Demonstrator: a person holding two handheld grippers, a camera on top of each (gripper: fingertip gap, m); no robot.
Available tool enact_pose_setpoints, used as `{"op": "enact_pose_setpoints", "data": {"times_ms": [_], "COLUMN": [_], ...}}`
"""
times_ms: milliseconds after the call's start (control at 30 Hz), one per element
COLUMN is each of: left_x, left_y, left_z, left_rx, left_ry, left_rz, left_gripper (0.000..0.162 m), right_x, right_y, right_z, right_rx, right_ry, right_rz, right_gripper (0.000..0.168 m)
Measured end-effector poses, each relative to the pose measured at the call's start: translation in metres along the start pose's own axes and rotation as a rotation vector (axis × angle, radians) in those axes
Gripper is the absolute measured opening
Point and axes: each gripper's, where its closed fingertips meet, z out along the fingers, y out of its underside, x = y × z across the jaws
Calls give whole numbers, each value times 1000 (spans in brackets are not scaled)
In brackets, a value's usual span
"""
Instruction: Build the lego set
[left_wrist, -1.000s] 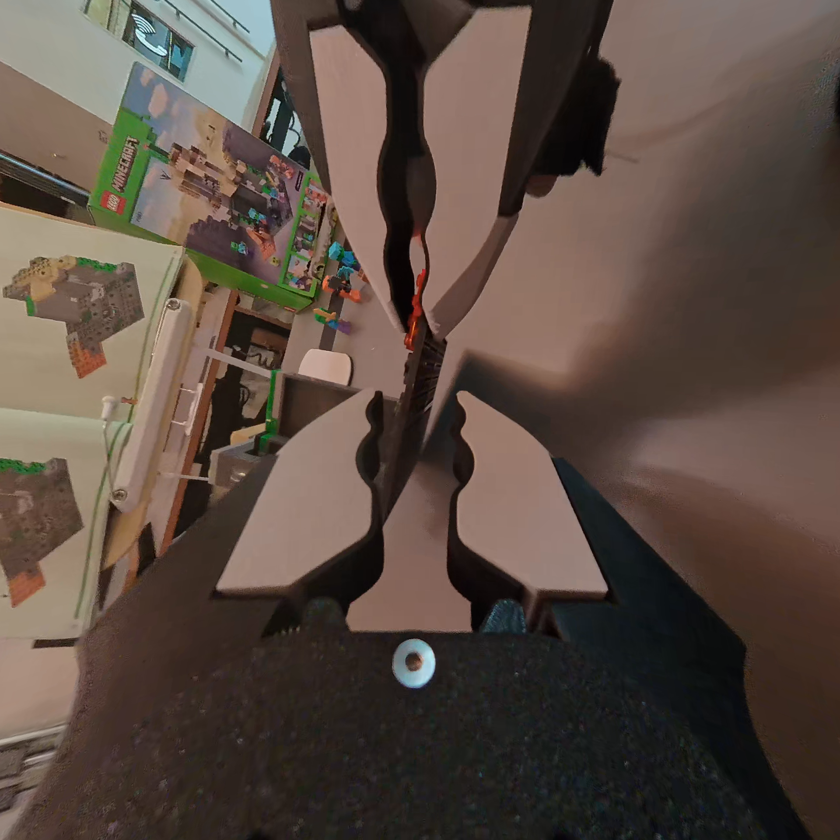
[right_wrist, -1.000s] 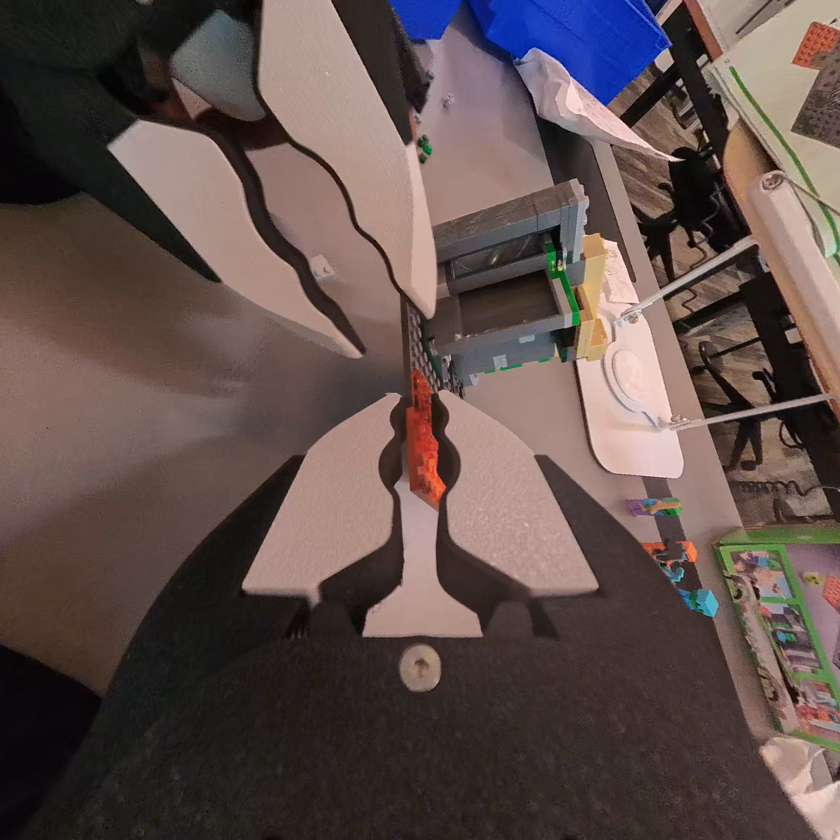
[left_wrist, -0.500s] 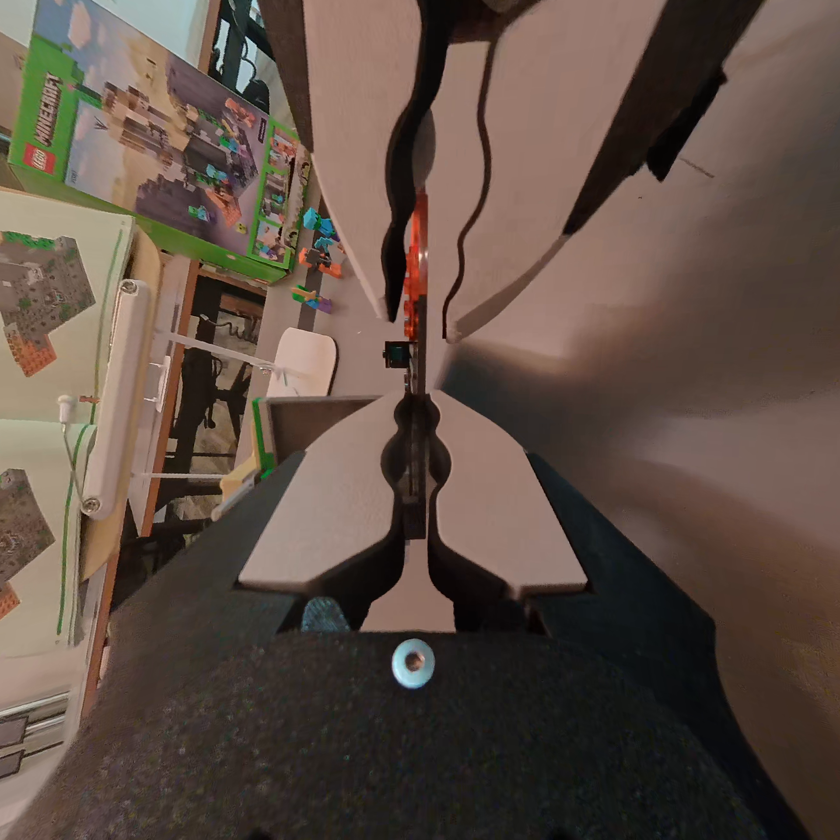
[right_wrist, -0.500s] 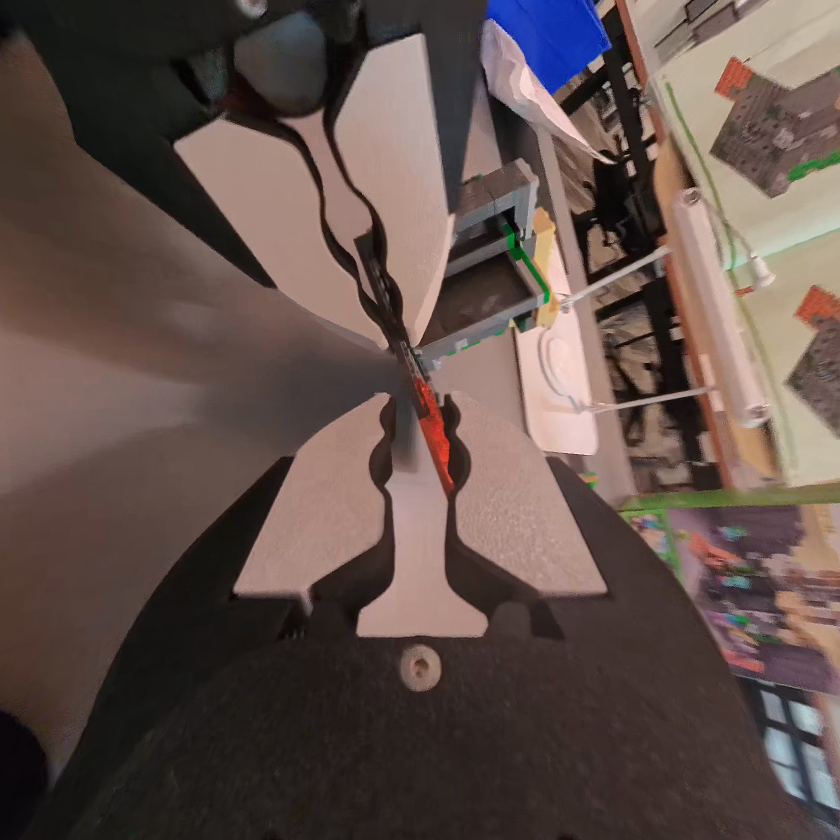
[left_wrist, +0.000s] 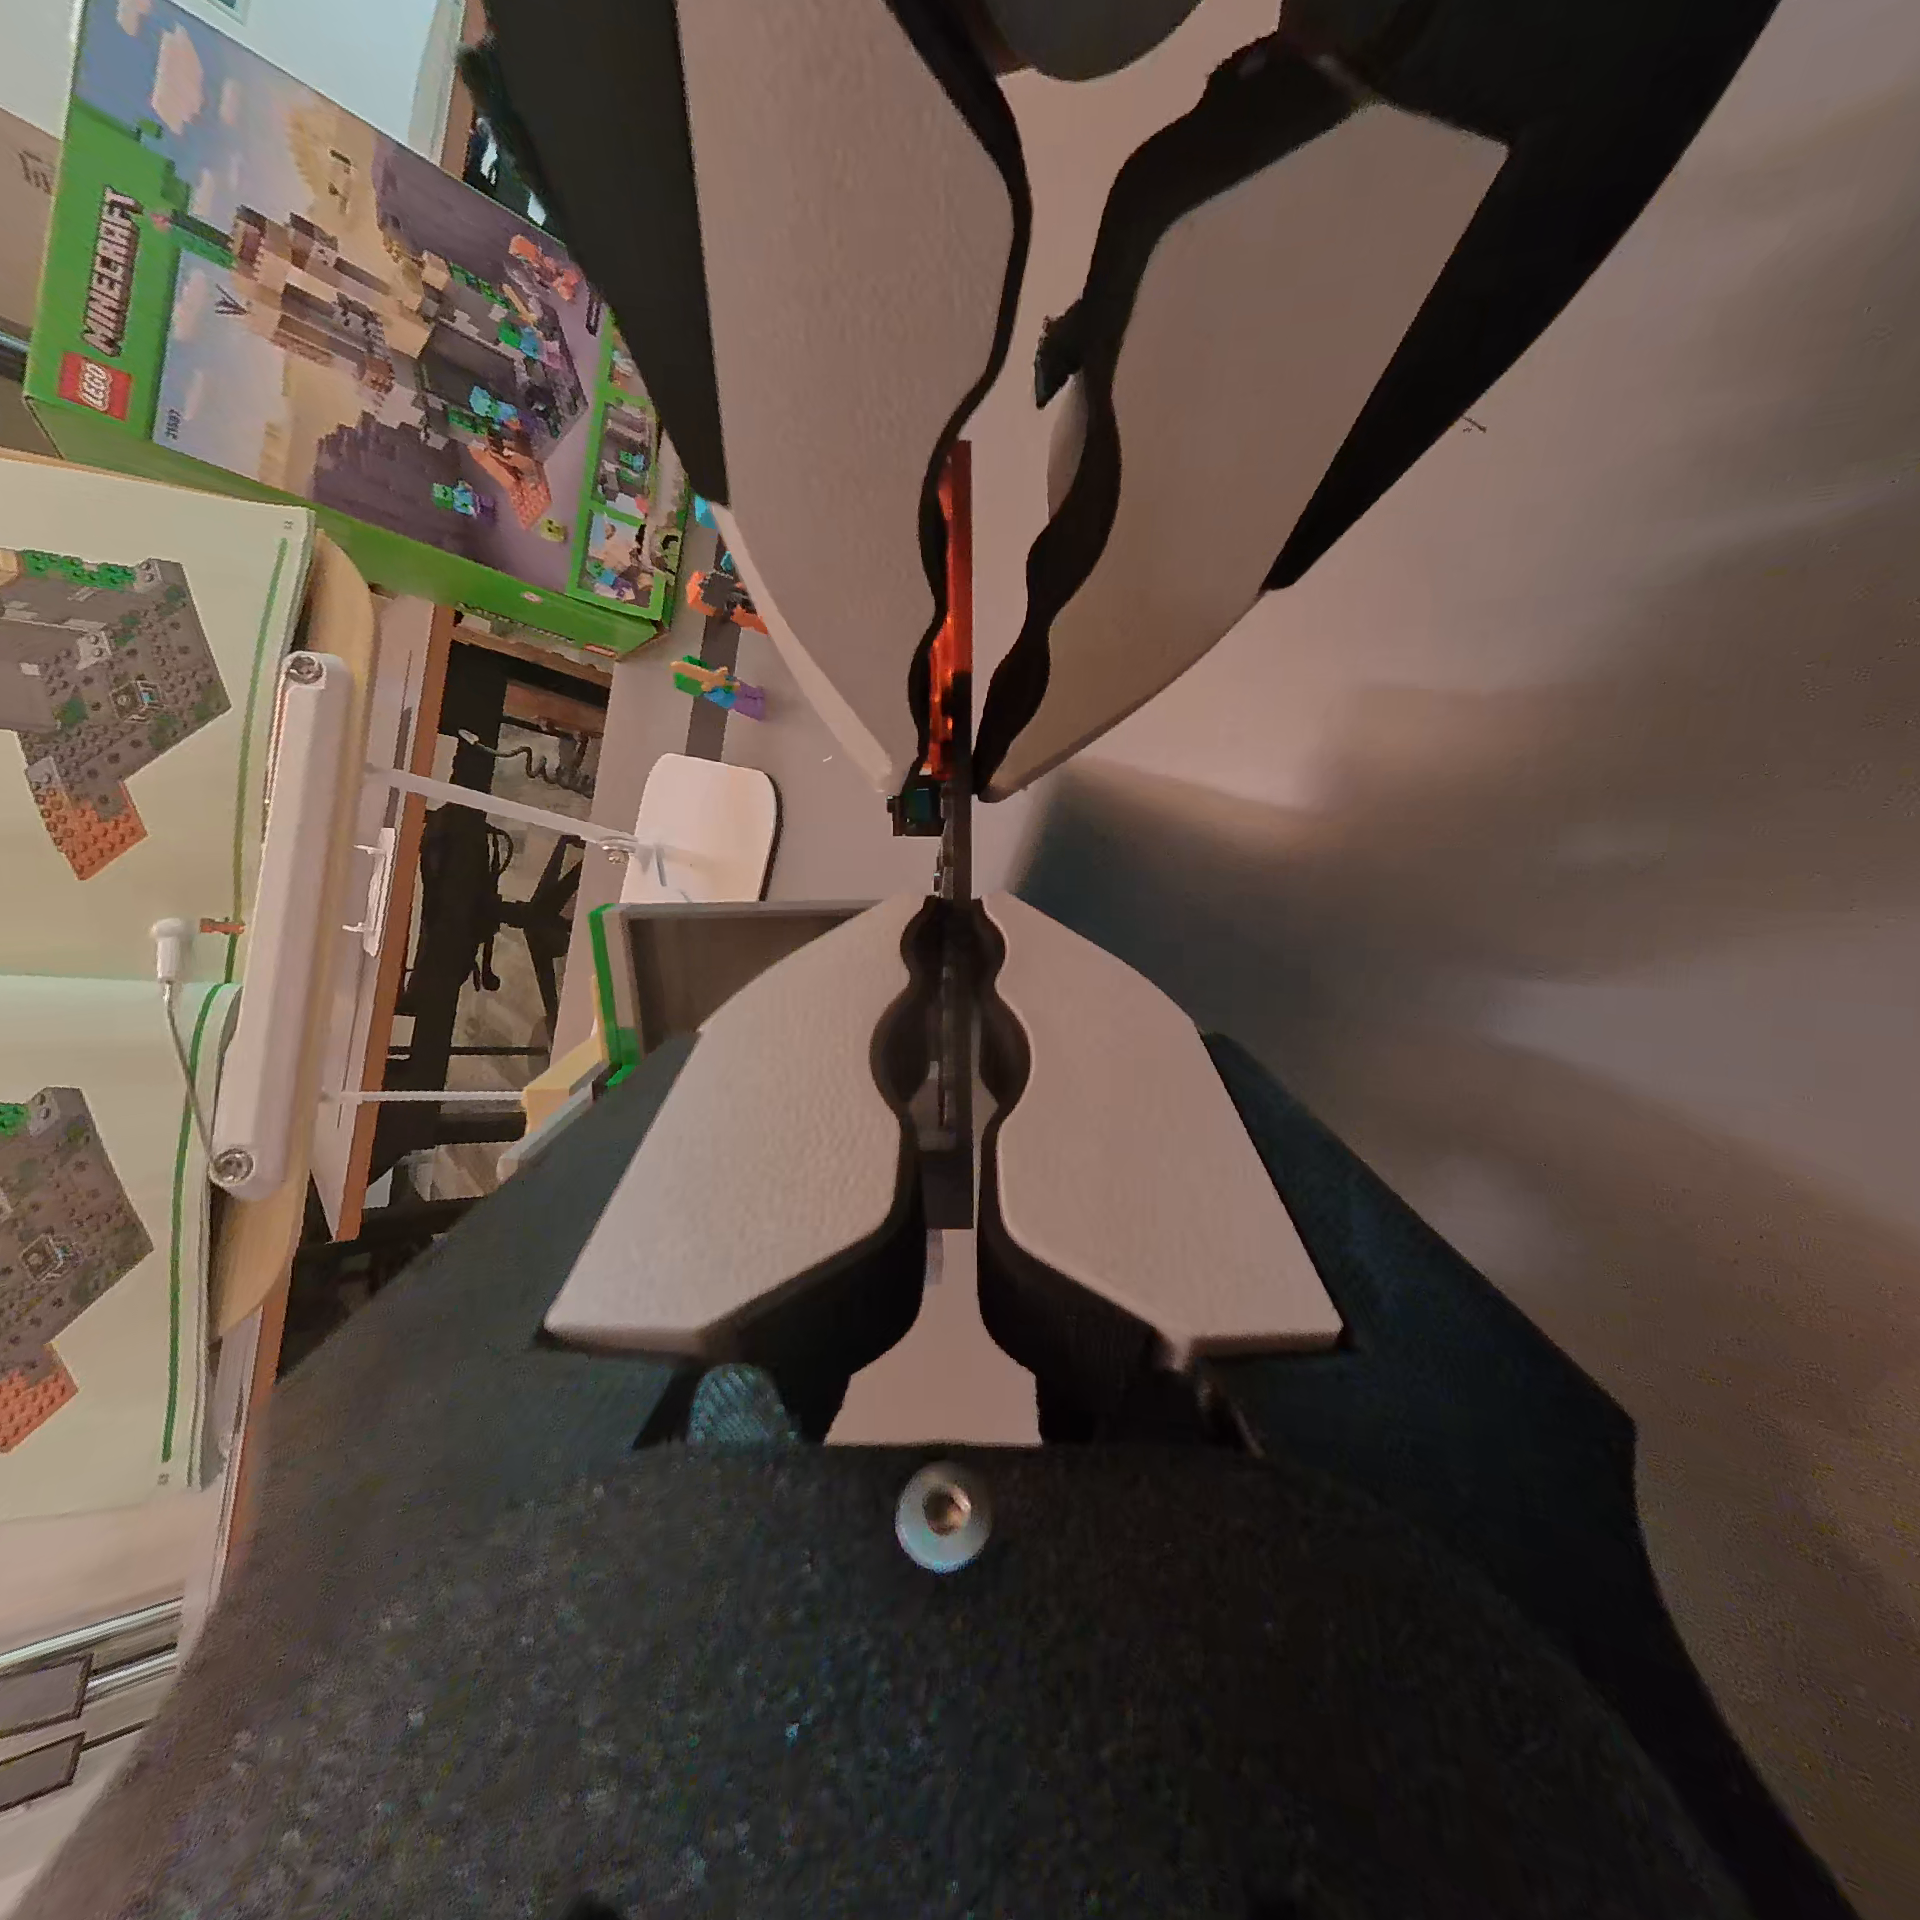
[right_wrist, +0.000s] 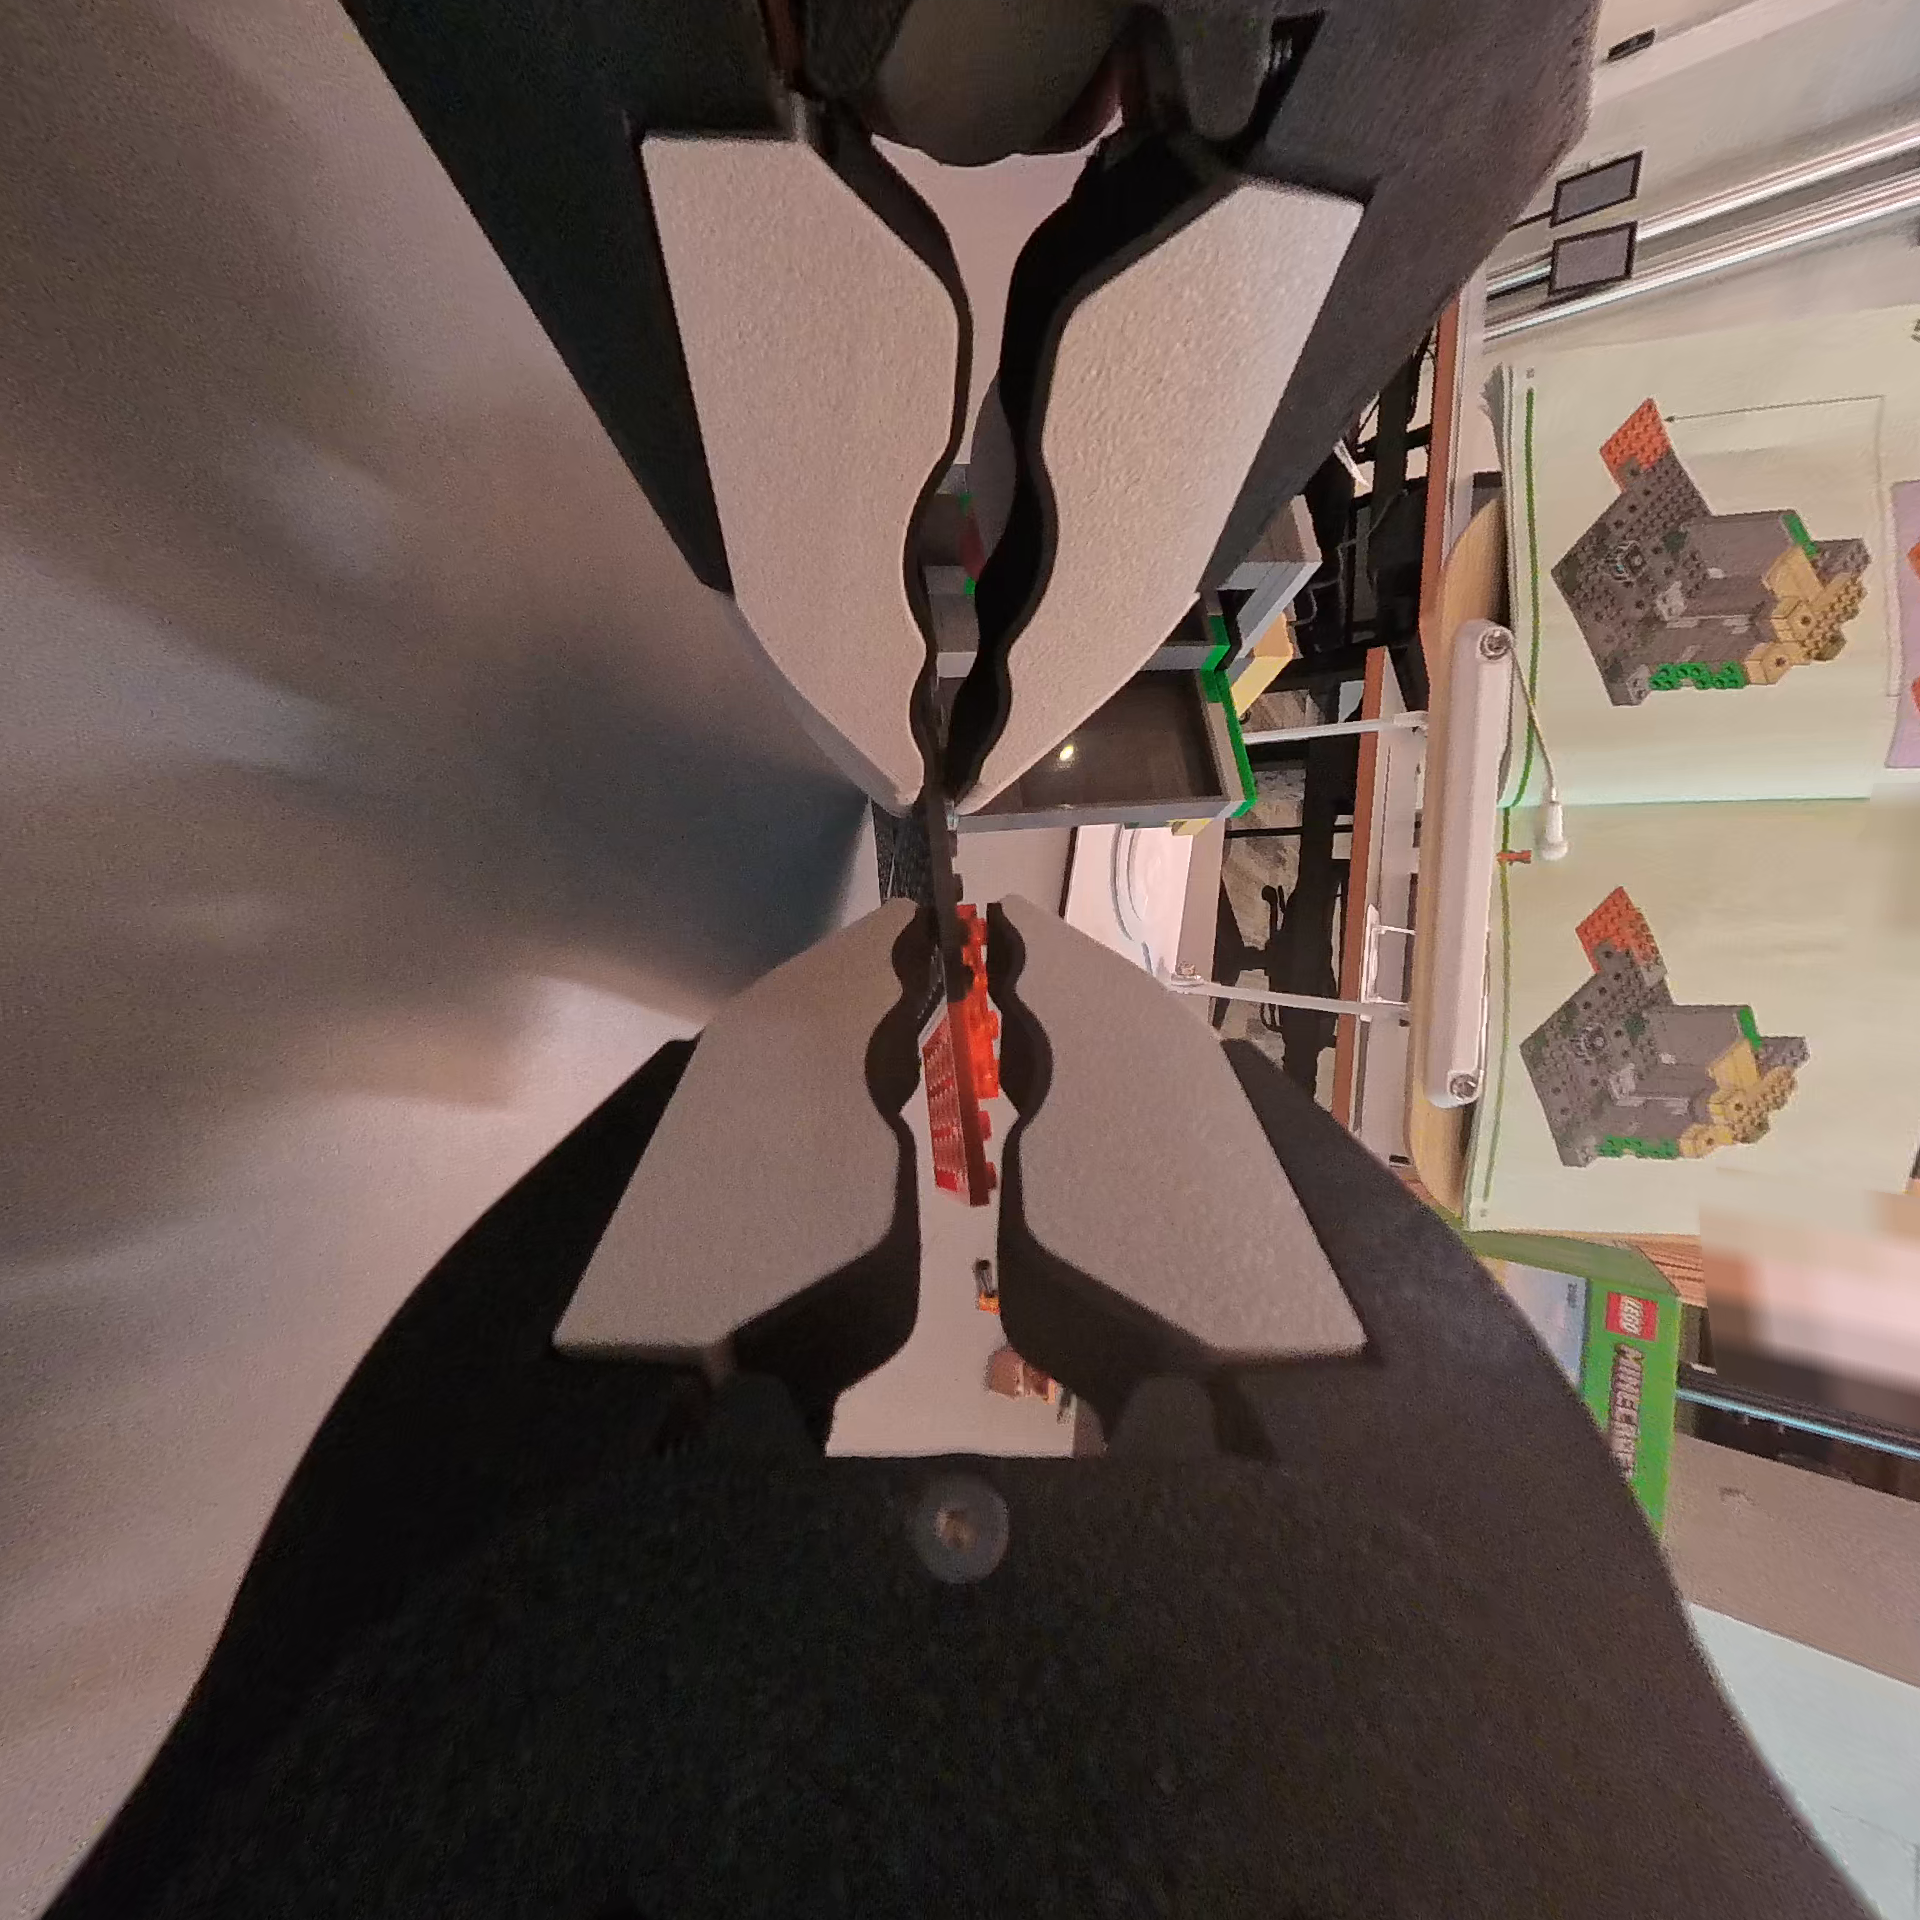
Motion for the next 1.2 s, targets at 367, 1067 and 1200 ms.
{"op": "enact_pose_setpoints", "data": {"times_ms": [367, 1067, 1200], "left_x": [1, 13, 11], "left_y": [2, 8, 9], "left_z": [-6, -4, -4], "left_rx": [21, 0, -2], "left_ry": [5, 30, 16], "left_rz": [-14, 31, 41], "left_gripper": [5, 5, 5], "right_x": [-2, -19, -19], "right_y": [3, -4, -4], "right_z": [1, 2, 2], "right_rx": [25, 71, 74], "right_ry": [25, -23, -19], "right_rz": [15, -18, 26], "right_gripper": [14, 8, 8]}}
